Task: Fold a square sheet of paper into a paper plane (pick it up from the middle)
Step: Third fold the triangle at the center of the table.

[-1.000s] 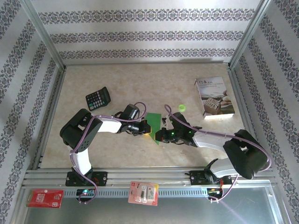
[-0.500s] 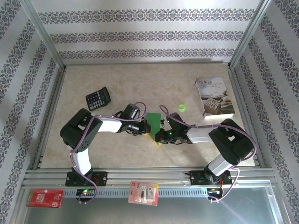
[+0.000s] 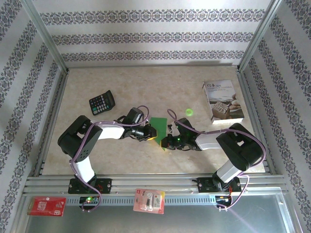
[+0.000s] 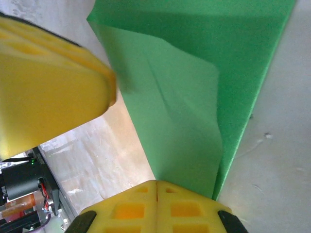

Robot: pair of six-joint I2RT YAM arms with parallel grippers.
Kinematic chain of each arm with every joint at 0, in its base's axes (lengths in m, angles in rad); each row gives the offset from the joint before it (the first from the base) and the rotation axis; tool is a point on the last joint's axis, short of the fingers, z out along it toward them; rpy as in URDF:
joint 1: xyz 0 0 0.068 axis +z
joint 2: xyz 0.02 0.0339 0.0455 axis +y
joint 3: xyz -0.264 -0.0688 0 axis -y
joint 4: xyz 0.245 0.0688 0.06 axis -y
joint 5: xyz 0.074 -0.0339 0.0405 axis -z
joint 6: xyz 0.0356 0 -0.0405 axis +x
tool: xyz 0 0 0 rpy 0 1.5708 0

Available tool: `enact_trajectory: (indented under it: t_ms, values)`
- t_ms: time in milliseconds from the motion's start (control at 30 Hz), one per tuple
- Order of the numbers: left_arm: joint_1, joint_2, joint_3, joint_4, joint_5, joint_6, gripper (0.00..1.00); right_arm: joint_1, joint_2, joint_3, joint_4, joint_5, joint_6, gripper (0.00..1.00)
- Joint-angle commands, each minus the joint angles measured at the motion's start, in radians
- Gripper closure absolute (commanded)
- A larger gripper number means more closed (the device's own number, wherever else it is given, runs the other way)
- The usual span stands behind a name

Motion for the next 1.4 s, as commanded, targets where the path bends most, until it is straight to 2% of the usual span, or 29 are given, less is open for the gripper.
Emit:
enact_trajectory:
  t_ms: [0, 167, 300, 700, 1367]
  values:
    - [-0.020, -0.029, -0.020, 0.028, 0.000, -0.028, 0.91, 0.002, 0.067, -0.036, -0.052, 0.091, -0.011, 1.00]
    - [-0.047, 0.037, 0.009, 0.053, 0.042, -0.041, 0.97, -0.007, 0.077, -0.029, -0.062, 0.087, -0.009, 1.00]
    - [-0.039, 0.075, 0.023, 0.041, 0.027, -0.035, 1.00, -0.007, 0.076, -0.035, -0.081, 0.092, 0.000, 1.00]
    - [0.027, 0.108, 0.039, -0.024, 0.007, 0.024, 1.00, -0.016, 0.094, -0.038, -0.198, 0.113, -0.048, 1.00]
    - [0.139, 0.170, 0.156, -0.195, -0.052, 0.163, 1.00, -0.020, 0.097, -0.049, -0.229, 0.119, -0.082, 1.00]
